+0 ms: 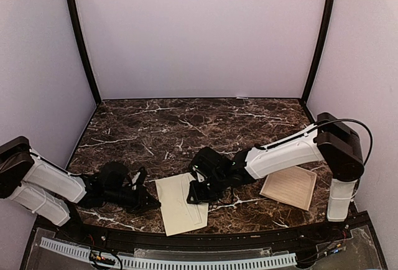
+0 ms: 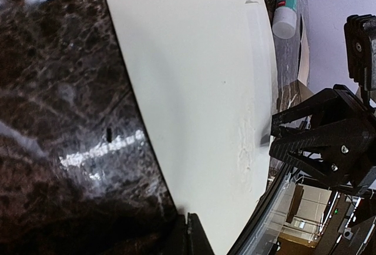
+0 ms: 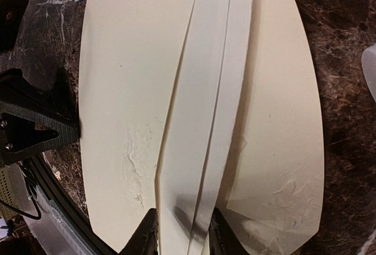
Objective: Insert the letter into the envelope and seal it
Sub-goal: Place the letter in the envelope.
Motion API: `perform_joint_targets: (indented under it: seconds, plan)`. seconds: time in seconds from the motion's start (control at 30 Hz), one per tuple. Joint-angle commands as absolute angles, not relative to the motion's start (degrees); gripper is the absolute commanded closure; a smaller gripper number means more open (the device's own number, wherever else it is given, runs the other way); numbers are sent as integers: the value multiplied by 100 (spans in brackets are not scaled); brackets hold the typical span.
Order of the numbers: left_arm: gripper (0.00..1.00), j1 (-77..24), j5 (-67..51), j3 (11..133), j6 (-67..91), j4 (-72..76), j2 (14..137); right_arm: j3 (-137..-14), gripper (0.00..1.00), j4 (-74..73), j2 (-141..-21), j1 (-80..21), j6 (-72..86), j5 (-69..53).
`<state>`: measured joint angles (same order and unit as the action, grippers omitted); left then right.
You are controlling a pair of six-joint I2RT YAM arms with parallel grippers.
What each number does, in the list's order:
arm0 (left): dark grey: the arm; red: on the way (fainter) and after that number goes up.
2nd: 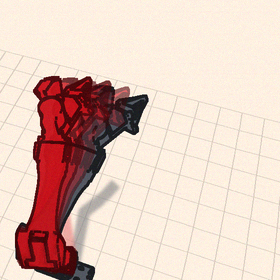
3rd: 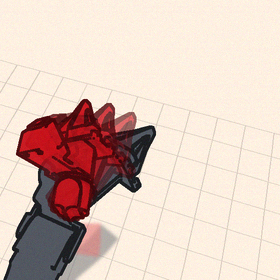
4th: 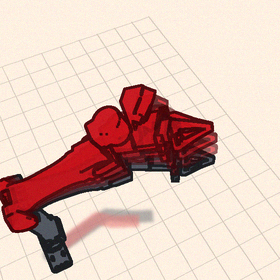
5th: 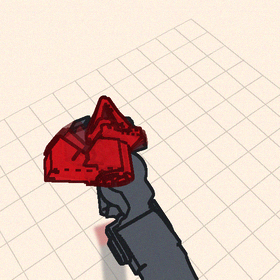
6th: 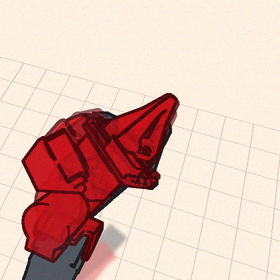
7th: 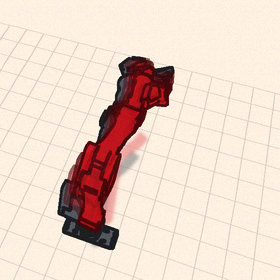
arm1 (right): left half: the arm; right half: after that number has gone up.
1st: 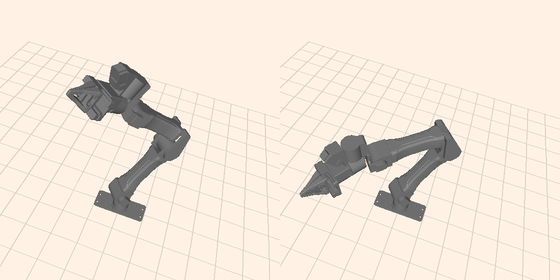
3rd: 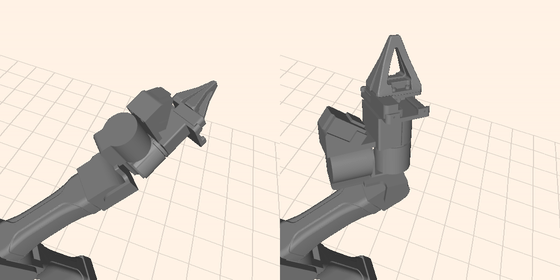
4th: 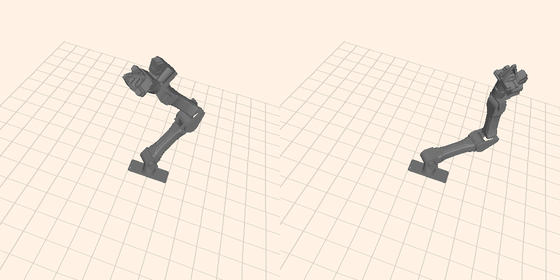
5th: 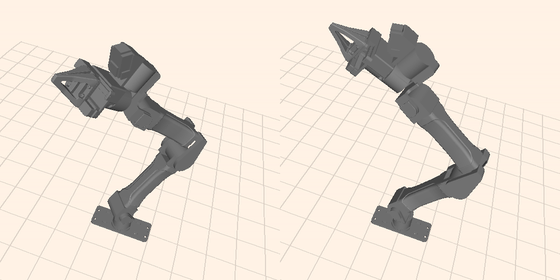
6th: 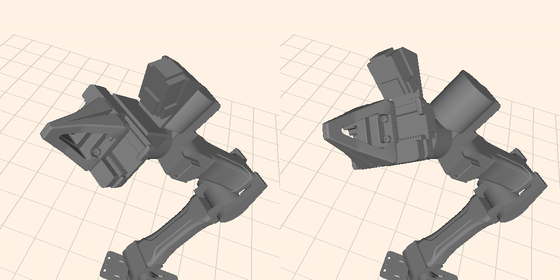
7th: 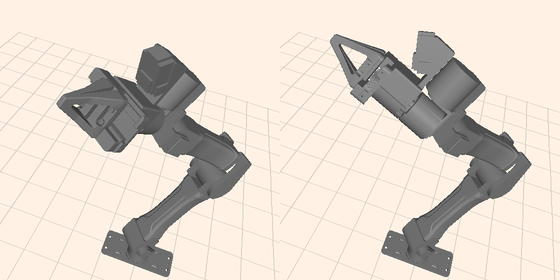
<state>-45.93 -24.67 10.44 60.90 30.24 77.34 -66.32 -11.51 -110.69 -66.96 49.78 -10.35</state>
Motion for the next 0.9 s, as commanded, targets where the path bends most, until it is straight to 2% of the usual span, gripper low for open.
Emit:
perform_joint_targets:
  seconds: [0.0,0.3,0.57,0.67,0.87]
  plan:
    - [99,-4623,-2535,1138,6093,3031,7802,-6753,74,-1021,-11275,-6680,4958,-1178]
    - [100,-4631,-2542,1201,6069,3033,7854,-7035,80,-1082,-11474,-6757,4885,-1275]
    - [100,-4636,-2564,1290,6065,3085,7922,-7310,80,-1178,-11640,-6835,4836,-1313]
    - [100,-4640,-2518,1308,6065,3060,7900,-7394,77,-1393,-11602,-6838,4800,-1163]
    - [97,-4641,-2268,1249,6042,2706,7529,-7367,62,-1991,-11186,-6837,4697,-599]
